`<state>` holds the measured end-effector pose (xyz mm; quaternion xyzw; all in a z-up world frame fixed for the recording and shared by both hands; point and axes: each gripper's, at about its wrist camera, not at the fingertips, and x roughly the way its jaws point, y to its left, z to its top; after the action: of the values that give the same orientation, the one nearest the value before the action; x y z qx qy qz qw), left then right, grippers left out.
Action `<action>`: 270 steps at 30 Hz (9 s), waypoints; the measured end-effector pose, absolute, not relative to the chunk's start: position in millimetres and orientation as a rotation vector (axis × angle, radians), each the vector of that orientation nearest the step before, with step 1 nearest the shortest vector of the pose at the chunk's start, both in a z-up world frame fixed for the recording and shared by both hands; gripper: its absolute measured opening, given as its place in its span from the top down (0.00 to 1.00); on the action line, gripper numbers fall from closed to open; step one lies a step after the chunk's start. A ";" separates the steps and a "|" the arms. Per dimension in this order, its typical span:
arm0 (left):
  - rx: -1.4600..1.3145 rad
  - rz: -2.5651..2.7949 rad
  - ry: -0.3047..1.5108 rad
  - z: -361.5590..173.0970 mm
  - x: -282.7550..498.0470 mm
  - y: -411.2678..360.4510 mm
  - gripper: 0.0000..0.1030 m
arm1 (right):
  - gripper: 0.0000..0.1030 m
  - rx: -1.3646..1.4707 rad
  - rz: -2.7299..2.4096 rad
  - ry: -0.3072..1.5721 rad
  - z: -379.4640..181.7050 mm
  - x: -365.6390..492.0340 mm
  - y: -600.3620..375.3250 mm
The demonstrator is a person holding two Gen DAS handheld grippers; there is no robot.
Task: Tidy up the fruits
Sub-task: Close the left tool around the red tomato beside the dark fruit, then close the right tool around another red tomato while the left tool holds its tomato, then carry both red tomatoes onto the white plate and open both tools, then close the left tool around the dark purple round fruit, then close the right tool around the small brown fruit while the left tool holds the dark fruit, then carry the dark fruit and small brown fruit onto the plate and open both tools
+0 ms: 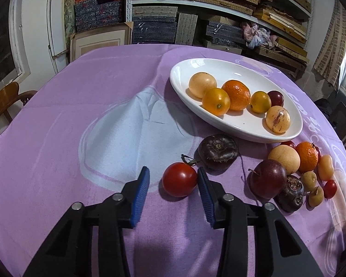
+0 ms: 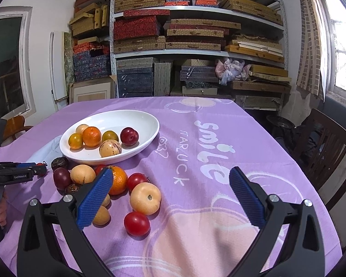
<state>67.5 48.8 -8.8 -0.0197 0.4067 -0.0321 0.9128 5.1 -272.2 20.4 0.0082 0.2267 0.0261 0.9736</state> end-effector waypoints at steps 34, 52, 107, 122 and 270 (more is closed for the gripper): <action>0.001 -0.071 0.762 8.3 40.7 45.0 0.70 | 0.37 -0.065 0.224 0.731 -16.9 8.1 -249.5; 0.011 -0.087 0.779 4.7 41.4 39.9 0.70 | 0.70 -0.041 0.285 0.835 -23.9 20.9 -244.7; -0.005 -0.216 0.879 4.6 152.4 -49.2 0.50 | 0.61 -0.107 0.264 0.883 18.0 257.0 -162.5; -0.043 -0.076 0.733 62.0 70.0 15.7 0.29 | 0.13 0.035 0.201 0.406 119.7 49.4 -259.7; 0.057 -0.062 0.644 82.1 81.8 9.0 0.59 | 0.72 -0.013 0.307 0.529 115.8 68.2 -226.7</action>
<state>81.8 9.0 82.1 0.0281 0.3163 -0.0305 0.9478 68.2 -226.7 115.8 -0.0064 0.2603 0.1509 0.9536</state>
